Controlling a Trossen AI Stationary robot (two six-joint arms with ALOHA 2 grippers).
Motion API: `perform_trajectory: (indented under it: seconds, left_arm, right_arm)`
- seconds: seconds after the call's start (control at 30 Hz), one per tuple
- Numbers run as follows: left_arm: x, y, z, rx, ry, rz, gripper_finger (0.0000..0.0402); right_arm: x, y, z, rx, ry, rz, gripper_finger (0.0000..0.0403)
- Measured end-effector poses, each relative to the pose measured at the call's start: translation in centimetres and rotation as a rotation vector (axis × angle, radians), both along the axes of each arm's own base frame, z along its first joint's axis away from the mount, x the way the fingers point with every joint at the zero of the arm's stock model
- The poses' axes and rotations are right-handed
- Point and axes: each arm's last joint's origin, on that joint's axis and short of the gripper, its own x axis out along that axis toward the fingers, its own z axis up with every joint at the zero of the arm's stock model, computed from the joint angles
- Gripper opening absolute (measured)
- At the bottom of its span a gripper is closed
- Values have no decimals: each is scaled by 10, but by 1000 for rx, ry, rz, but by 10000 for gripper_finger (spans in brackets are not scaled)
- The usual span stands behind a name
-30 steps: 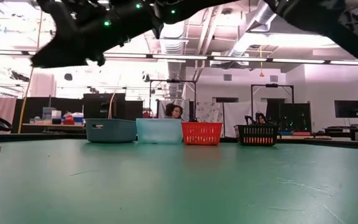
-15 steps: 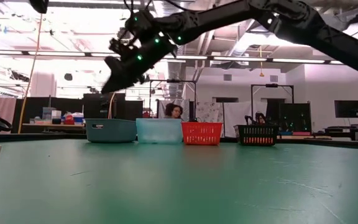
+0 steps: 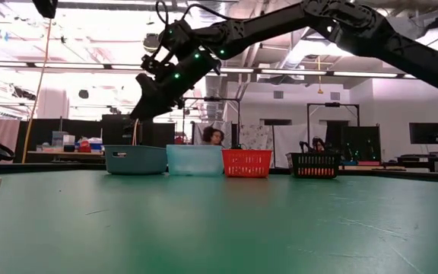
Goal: Sort Halloween decoration
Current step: Put the white skull toy into the blue bin
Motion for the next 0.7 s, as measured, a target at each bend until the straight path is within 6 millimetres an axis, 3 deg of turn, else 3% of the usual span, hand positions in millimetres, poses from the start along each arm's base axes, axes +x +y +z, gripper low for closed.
perform_trajectory:
  seconds: [0.13,0.4,0.53,0.7]
  left_arm:
    - [0,0,0,-2,2,-1,99]
    - [0,0,-3,-4,27,4,99]
    - [1,0,-3,-9,26,3,99]
    - [1,0,-3,-9,29,4,99]
  right_arm:
    - [6,26,3,87,-38,169,186]
    - [22,133,4,76,-80,449,188]
    - [26,180,-3,38,-90,481,188]
    - [30,224,-26,15,-65,515,189]
